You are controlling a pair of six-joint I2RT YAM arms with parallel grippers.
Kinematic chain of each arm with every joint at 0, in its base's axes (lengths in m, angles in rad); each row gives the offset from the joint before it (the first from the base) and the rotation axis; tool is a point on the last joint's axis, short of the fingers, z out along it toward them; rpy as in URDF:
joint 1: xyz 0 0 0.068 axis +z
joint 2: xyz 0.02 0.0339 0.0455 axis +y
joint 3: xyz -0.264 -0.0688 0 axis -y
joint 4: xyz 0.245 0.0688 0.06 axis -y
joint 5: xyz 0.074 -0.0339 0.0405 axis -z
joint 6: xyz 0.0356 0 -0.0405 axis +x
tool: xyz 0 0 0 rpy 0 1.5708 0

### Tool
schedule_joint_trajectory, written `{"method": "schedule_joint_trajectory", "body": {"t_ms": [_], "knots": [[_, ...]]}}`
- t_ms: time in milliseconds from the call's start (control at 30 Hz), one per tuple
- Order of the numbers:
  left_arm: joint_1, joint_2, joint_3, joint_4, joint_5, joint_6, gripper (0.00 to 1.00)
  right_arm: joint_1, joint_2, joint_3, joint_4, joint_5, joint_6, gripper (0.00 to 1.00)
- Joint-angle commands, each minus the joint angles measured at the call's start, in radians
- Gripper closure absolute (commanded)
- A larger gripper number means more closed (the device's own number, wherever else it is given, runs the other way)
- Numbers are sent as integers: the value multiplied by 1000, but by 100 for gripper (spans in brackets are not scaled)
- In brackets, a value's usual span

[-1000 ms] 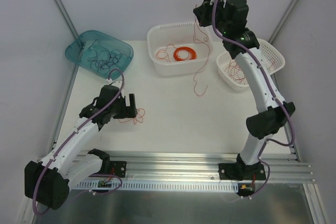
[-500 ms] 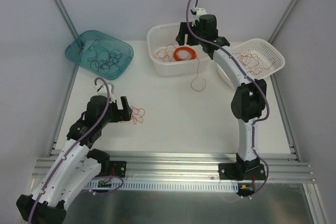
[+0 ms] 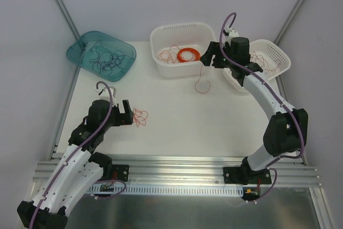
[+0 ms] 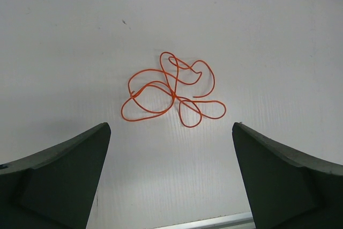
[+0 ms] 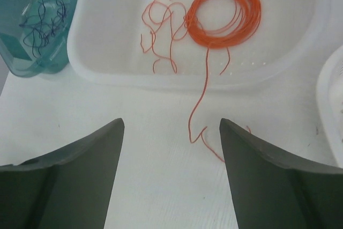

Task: Untangle the cables

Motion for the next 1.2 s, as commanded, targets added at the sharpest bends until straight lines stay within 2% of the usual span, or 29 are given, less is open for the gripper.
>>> {"method": "schedule_joint_trajectory", "body": {"t_ms": [0,233,333,467,500,533,567,633,733,900,1100,1167], "knots": [[8,7,0,38,-3,29,1,11,-8,-88,89,-45,35,25],[8,8,-5,46,-2,37,1,13,142,-102,183,-80,68,31],[8,10,-5,46,1,40,1,14,201,-64,201,-108,75,38],[8,8,-6,47,0,40,1,20,276,-24,204,-142,84,57],[8,8,-6,47,-2,42,1,20,276,-22,204,-148,87,72],[8,8,-6,47,0,42,1,22,270,-28,204,-162,91,79],[8,8,-6,49,0,43,1,25,261,-33,197,-169,91,91],[8,10,-6,47,-2,43,1,39,206,-45,165,-183,83,98],[8,11,-6,49,0,43,1,53,134,-44,142,-208,75,99],[8,25,-5,50,10,46,1,73,85,106,51,-272,95,99],[8,28,-5,52,16,49,1,71,150,373,95,-329,222,99],[8,28,-5,53,18,49,1,71,204,434,176,-346,310,99]]}}
